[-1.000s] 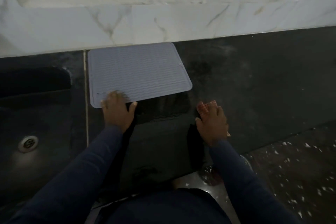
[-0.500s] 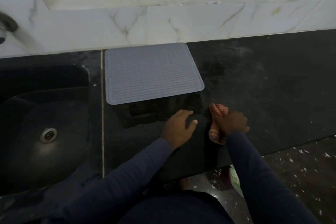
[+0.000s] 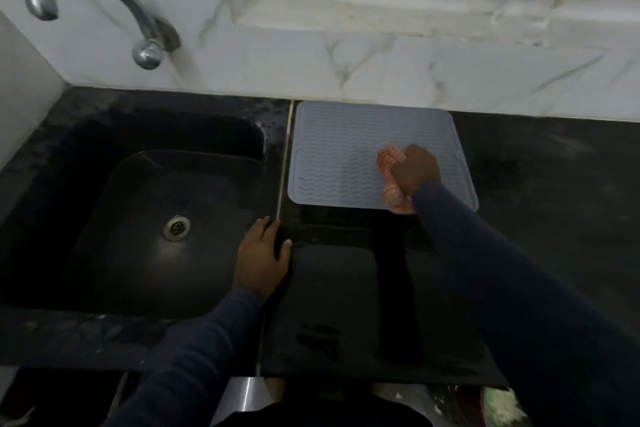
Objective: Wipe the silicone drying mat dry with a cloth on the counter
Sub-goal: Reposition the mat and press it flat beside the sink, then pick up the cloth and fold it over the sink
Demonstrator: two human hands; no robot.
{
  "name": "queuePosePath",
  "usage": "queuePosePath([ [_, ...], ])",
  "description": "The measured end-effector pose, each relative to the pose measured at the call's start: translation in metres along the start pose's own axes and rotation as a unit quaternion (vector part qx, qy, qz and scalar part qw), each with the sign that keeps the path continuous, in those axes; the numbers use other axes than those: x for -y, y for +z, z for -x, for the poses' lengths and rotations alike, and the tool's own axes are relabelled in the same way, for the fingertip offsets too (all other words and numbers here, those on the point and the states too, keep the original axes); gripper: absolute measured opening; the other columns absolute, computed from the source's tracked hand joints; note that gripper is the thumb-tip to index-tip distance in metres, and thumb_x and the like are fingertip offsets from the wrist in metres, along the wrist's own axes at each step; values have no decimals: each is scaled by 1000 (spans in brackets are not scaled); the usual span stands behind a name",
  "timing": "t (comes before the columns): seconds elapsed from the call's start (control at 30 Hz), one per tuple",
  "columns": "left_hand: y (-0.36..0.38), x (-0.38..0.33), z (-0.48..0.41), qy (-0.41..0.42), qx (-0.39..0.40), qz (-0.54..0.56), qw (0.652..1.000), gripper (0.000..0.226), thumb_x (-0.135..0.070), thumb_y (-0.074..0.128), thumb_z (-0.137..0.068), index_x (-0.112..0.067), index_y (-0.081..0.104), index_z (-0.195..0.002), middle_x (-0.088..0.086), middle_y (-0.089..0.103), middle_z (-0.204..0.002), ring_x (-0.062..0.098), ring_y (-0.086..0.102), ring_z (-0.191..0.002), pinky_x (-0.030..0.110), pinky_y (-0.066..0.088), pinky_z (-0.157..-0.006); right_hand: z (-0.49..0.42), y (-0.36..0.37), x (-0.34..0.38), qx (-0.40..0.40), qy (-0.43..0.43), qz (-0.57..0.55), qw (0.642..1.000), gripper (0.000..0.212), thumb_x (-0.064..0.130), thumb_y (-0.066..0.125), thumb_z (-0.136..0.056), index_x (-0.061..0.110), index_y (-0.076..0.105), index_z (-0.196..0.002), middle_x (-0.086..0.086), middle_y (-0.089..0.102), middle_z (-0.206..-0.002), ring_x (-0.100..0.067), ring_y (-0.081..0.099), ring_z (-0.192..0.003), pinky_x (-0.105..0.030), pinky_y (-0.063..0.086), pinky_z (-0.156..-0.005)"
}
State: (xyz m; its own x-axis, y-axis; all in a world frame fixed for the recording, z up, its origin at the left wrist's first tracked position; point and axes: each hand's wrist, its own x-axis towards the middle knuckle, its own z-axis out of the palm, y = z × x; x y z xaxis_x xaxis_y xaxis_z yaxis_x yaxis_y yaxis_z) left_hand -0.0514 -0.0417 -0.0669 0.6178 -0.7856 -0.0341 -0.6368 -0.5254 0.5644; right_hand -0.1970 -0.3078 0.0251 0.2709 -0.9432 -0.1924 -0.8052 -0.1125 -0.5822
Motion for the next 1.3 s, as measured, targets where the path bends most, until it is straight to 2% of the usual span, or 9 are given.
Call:
queuePosePath([
  [0.27,-18,22,8,-30,-16,71,997,58,-40,47,-86,-3,56,-130,16,51,-139,29,42,-132,27,25,-111,47,140,105,101,-188,82,973,24,19,54,-92,10,51,-114,-18,63,-107,-37,60,-97,-39,47,-78],
  [0.4,-26,23,-4,-18,-34,105,994,57,-36,49,-85,0,56,-129,18,54,-134,29,48,-127,24,28,-107,46,122,91,47,-115,-31,992,31,46,56,-93,15,54,-99,-5,62,-92,-26,58,-83,-32,40,-69],
  [0.57,-24,2,-20,-12,-78,198,977,43,-24,54,-86,1,61,-120,14,64,-115,19,60,-99,15,39,-89,71,121,80,46,-91,60,993,15,22,53,-94,18,49,-107,-11,61,-105,-31,59,-90,-28,38,-65],
  [0.77,-30,-32,-35,-206,-26,407,890,34,-33,45,-100,-6,64,-106,9,68,-104,21,63,-95,30,50,-82,122,109,82,138,-49,-270,952,34,43,77,-72,25,65,-98,-1,70,-93,-17,67,-88,-29,51,-79],
  [0.87,-18,-52,-24,-210,99,437,869,30,-22,49,-98,1,67,-94,13,69,-90,23,64,-81,26,52,-63,153,93,35,114,41,-377,918,21,34,73,-71,22,70,-88,-10,73,-92,-25,69,-87,-51,56,-85],
  [1.0,16,-84,12,-134,193,393,889,16,-14,55,-95,-7,65,-86,12,68,-82,23,63,-72,34,54,-63,188,67,-27,118,115,-425,890,20,7,66,-90,11,65,-109,-15,70,-104,-27,67,-93,-47,55,-88],
  [1.17,22,-85,44,-134,238,393,878,13,-8,50,-96,-15,59,-91,4,60,-77,12,53,-52,24,44,-41,172,-15,-106,-39,70,-26,996,32,25,59,-94,12,64,-124,-13,66,-119,-29,64,-104,-41,48,-92],
  [1.23,15,-74,48,-143,213,389,885,15,-9,49,-96,-18,60,-90,5,62,-80,12,53,-53,25,44,-42,153,-47,-137,-54,89,177,979,56,53,42,-94,16,56,-134,-18,59,-131,-37,59,-113,-39,46,-91],
  [1.3,4,-61,52,-162,174,393,888,14,-10,49,-97,-17,60,-89,6,62,-81,12,53,-53,24,45,-42,143,-55,-155,-79,179,180,964,58,59,47,-90,10,57,-120,-25,63,-118,-44,60,-106,-42,47,-85],
])
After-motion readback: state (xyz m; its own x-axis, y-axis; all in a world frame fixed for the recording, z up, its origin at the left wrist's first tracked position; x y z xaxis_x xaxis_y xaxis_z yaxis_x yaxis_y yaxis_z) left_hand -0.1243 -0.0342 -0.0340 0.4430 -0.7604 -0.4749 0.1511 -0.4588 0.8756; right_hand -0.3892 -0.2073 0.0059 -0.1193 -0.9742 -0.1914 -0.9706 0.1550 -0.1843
